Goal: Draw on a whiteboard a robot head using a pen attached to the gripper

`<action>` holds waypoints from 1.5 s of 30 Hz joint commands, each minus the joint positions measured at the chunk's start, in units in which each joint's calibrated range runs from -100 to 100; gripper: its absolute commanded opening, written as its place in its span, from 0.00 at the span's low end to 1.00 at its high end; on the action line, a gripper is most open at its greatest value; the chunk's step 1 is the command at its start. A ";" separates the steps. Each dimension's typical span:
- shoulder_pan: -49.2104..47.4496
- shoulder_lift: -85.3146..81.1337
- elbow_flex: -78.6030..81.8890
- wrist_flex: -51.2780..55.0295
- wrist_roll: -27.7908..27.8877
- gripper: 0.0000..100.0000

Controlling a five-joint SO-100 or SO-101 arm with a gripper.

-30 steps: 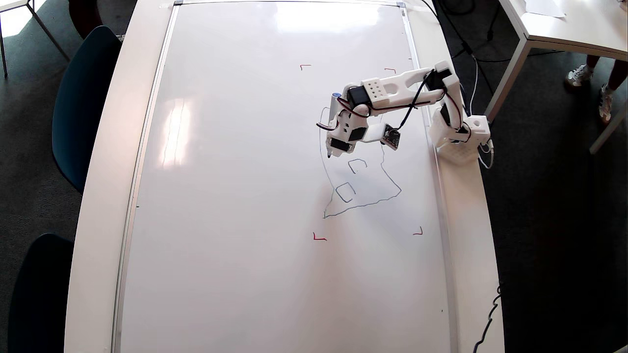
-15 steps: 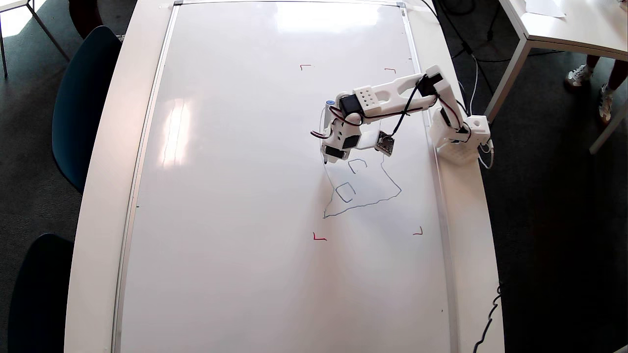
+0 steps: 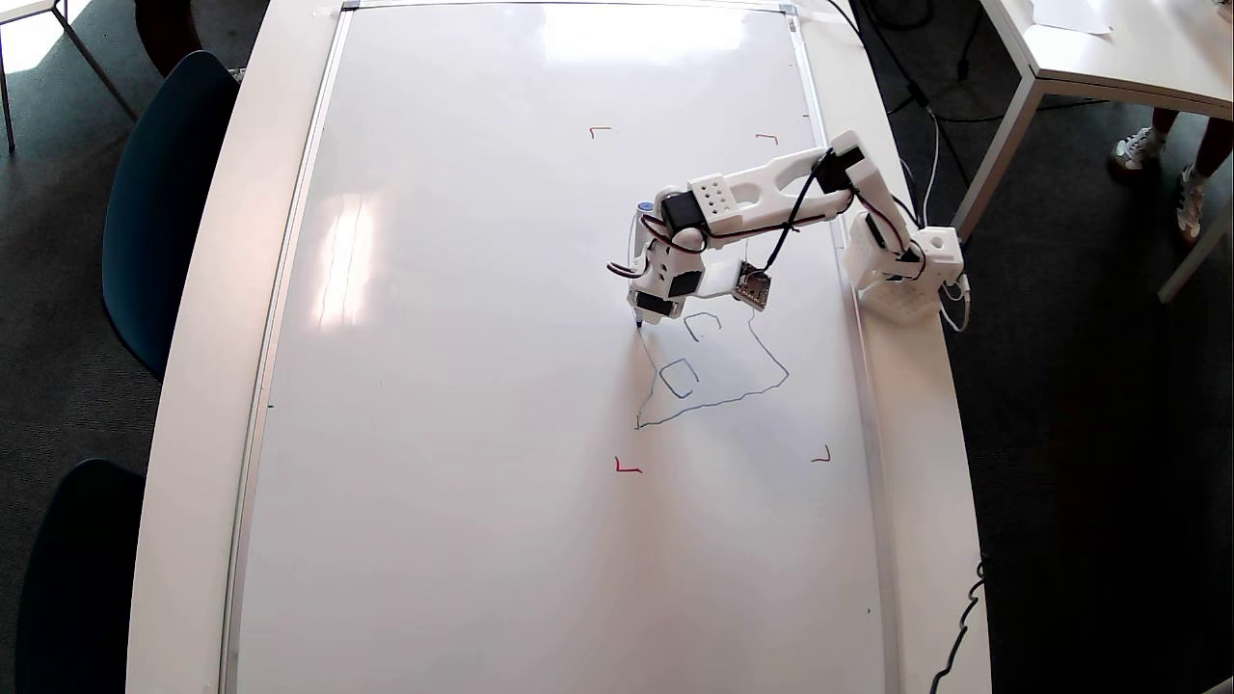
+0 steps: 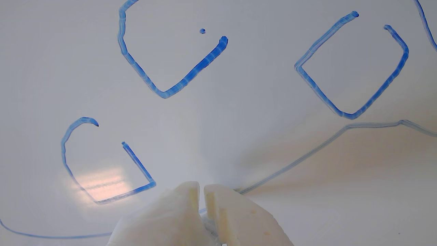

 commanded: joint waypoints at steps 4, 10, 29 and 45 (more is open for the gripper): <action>0.68 3.68 -4.92 -3.68 -0.02 0.01; 1.27 7.05 -11.10 -3.16 -0.02 0.01; -1.46 7.72 -11.46 -9.68 -2.84 0.01; 4.00 6.88 -10.55 -10.20 -0.18 0.01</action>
